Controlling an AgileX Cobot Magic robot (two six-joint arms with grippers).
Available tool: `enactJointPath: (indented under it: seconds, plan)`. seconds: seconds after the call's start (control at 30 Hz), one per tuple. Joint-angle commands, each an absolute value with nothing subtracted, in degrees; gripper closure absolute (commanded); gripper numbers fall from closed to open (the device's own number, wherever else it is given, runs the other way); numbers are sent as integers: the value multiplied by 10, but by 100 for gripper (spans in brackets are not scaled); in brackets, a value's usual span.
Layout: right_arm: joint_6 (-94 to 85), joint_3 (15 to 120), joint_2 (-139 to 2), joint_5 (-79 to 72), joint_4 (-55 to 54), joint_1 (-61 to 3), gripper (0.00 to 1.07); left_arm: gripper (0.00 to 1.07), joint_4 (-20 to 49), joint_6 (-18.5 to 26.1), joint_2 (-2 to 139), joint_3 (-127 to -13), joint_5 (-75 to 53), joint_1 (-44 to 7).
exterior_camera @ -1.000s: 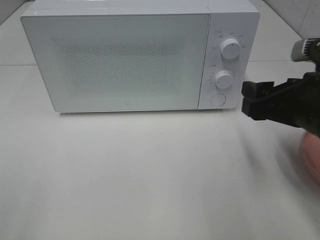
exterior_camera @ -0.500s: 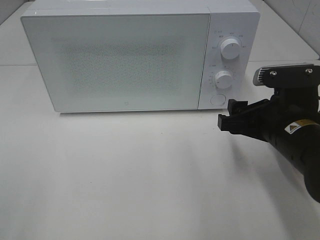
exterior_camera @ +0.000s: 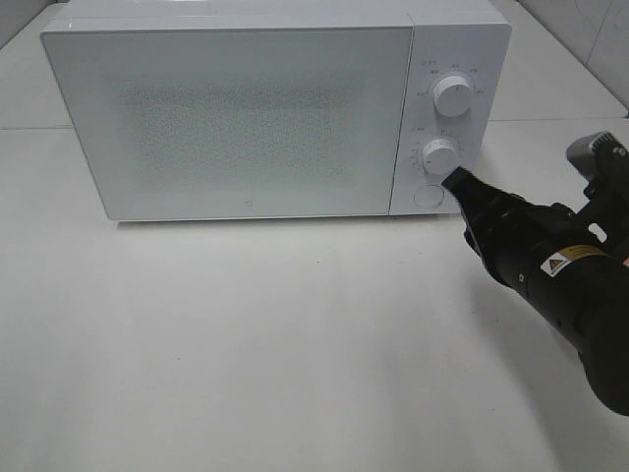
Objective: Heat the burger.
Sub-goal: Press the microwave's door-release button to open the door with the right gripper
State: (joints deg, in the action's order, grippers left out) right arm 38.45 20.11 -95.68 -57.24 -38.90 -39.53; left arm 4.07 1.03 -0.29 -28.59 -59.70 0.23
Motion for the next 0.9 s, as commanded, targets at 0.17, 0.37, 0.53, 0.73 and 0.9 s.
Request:
enactJointPath:
  seconds: [0.17, 0.37, 0.53, 0.73, 0.9]
  plan:
    - [670, 206, -955, -539, -357, -397, 107, 8, 42, 10, -14, -284, -594, 5]
    - [702, 206, -955, -521, -356, -394, 107, 8, 42, 10, -14, -284, -594, 5]
    - [715, 206, -955, -509, -325, -361, 107, 8, 42, 10, -14, -284, -594, 5]
    - [735, 229, -959, -492, -236, -307, 107, 8, 42, 10, -14, -284, -594, 5]
    - [761, 244, -989, -493, -211, -294, 107, 8, 42, 10, -14, -284, -594, 5]
